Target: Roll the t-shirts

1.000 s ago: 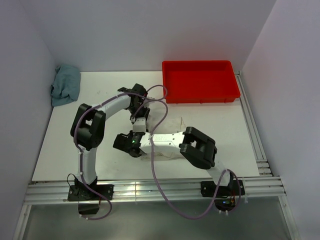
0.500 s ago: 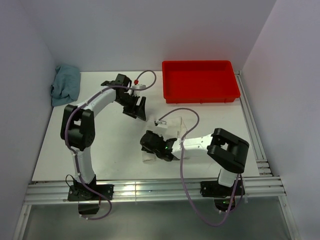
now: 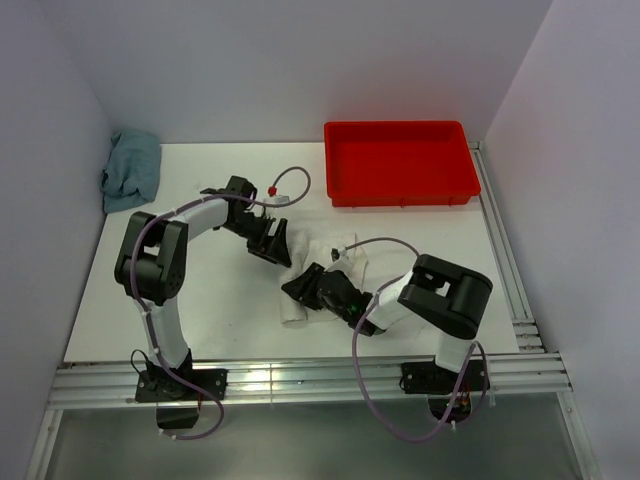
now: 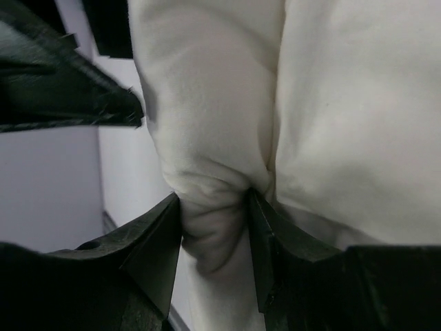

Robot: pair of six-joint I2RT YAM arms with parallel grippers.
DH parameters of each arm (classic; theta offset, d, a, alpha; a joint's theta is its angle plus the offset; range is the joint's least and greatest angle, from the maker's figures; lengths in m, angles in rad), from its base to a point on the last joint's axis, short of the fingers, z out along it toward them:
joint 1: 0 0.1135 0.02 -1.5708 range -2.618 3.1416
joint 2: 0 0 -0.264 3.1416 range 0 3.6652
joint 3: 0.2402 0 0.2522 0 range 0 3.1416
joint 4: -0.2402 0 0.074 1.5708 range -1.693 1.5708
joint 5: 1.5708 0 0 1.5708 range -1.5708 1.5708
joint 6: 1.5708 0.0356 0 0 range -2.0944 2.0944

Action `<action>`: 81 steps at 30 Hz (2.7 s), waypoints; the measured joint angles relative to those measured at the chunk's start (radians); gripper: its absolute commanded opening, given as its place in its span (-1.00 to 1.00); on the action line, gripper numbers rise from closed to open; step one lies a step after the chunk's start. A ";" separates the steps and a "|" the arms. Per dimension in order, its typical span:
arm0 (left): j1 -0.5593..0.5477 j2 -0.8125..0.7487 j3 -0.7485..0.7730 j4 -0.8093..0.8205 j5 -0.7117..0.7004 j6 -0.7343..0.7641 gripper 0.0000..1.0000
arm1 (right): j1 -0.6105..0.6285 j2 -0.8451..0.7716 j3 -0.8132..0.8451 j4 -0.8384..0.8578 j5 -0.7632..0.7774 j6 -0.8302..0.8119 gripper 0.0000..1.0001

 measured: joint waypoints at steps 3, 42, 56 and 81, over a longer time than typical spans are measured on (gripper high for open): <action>0.000 0.027 -0.013 0.063 0.004 -0.019 0.52 | -0.006 0.047 -0.033 0.131 -0.034 0.041 -0.06; -0.062 0.045 0.101 -0.047 -0.349 -0.241 -0.99 | 0.227 0.059 0.874 -1.439 0.388 -0.049 0.39; -0.072 0.050 0.116 -0.063 -0.375 -0.245 -0.99 | 0.209 0.439 1.179 -1.644 0.537 -0.148 0.27; -0.028 0.041 0.156 -0.066 -0.308 -0.134 0.66 | 0.115 0.018 0.426 -0.844 0.283 -0.062 -0.17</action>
